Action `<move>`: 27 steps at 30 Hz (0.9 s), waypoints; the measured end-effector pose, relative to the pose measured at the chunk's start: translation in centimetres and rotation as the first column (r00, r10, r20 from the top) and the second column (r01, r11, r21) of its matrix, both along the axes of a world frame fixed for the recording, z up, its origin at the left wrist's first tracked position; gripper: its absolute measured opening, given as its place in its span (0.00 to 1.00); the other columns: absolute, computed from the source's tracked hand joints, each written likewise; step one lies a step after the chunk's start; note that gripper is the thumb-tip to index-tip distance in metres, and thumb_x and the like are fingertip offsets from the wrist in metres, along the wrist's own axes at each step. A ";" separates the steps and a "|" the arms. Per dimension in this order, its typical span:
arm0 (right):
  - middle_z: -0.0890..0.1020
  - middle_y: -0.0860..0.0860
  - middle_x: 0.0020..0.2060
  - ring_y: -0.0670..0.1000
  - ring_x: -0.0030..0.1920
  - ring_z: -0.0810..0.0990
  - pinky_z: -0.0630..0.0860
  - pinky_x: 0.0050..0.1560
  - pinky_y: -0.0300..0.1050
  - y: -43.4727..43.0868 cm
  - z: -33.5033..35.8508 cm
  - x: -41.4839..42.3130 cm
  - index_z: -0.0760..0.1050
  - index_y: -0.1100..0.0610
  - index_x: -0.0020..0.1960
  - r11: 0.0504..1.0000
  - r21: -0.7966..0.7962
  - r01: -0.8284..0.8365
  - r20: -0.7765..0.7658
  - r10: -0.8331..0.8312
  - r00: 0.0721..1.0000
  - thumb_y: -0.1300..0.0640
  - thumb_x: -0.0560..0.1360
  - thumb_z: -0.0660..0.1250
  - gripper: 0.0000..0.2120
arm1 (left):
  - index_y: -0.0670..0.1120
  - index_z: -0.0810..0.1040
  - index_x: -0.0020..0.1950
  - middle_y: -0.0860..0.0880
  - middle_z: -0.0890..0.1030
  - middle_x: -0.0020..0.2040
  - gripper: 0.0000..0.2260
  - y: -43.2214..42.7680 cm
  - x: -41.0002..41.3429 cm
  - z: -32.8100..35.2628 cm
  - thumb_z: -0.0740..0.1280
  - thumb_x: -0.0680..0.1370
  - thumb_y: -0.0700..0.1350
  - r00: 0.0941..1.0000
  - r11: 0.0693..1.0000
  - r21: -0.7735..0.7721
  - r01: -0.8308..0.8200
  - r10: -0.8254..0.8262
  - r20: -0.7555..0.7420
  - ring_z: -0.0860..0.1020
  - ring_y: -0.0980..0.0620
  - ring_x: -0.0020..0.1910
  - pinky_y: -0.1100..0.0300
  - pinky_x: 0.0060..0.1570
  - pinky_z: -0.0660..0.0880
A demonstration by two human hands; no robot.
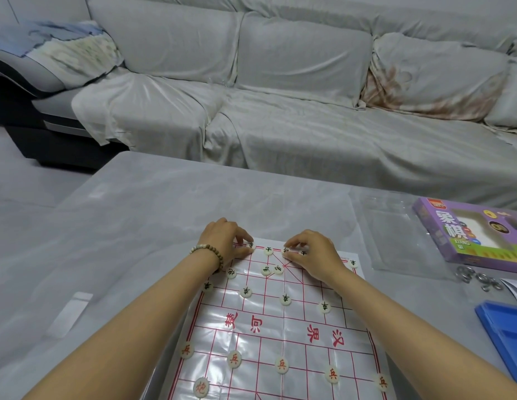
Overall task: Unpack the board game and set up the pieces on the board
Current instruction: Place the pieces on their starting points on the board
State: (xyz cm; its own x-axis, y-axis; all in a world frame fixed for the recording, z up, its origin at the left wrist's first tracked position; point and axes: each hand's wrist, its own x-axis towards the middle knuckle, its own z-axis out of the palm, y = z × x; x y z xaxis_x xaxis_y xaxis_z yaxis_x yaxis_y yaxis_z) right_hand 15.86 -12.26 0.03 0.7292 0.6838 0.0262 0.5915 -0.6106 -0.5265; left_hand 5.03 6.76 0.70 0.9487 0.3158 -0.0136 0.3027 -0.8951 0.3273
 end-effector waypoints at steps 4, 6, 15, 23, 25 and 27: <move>0.80 0.46 0.49 0.47 0.53 0.75 0.70 0.60 0.48 0.0 0.1 0.0 0.81 0.49 0.50 1.000 -0.005 -0.006 -0.012 0.006 1.000 0.49 0.72 0.71 0.08 | 0.57 0.77 0.60 0.55 0.79 0.53 0.17 -0.1 -0.1 0.1 0.66 0.74 0.60 1.000 0.999 0.039 0.011 -0.011 -0.005 0.70 0.52 0.57 0.58 0.56 0.66; 0.80 0.46 0.50 0.47 0.53 0.75 0.70 0.61 0.48 -0.1 0.3 0.0 0.80 0.49 0.51 1.000 -0.009 -0.010 -0.029 0.009 1.000 0.49 0.72 0.71 0.09 | 0.57 0.75 0.62 0.55 0.77 0.58 0.19 -0.4 0.0 0.3 0.64 0.74 0.61 0.999 0.994 0.103 0.037 -0.041 0.036 0.68 0.52 0.60 0.59 0.57 0.63; 0.77 0.41 0.47 0.42 0.52 0.70 0.58 0.56 0.37 -1.0 0.5 -2.0 0.80 0.47 0.51 0.991 0.099 -0.089 0.139 0.075 0.987 0.48 0.73 0.70 0.08 | 0.59 0.78 0.59 0.56 0.72 0.62 0.15 -2.2 1.2 0.6 0.67 0.73 0.59 0.992 0.988 0.092 0.121 -0.123 0.018 0.63 0.52 0.64 0.60 0.61 0.57; 0.78 0.42 0.54 0.43 0.56 0.71 0.61 0.58 0.38 -1.8 0.3 -2.5 0.79 0.45 0.57 0.978 -0.045 -0.202 0.070 0.205 0.976 0.46 0.72 0.70 0.14 | 0.58 0.79 0.56 0.55 0.74 0.60 0.14 -2.4 1.3 0.1 0.68 0.72 0.59 0.997 0.996 0.061 0.064 -0.067 0.047 0.64 0.53 0.62 0.61 0.59 0.58; 0.78 0.42 0.53 0.43 0.56 0.71 0.61 0.58 0.38 -1.7 0.4 -2.5 0.78 0.45 0.58 0.976 -0.053 -0.209 0.072 0.212 0.975 0.46 0.73 0.70 0.14 | 0.57 0.77 0.59 0.55 0.74 0.60 0.17 -2.4 1.0 0.2 0.67 0.72 0.60 0.998 0.996 0.074 0.049 -0.052 0.047 0.64 0.53 0.62 0.60 0.59 0.58; 0.78 0.42 0.52 0.44 0.55 0.70 0.61 0.58 0.39 -1.5 0.5 -2.4 0.78 0.44 0.58 0.974 -0.067 -0.218 0.073 0.222 0.972 0.46 0.73 0.70 0.14 | 0.56 0.75 0.62 0.55 0.74 0.60 0.19 -2.3 0.6 0.5 0.65 0.73 0.61 0.996 0.995 0.091 0.030 -0.037 0.079 0.65 0.52 0.62 0.60 0.59 0.60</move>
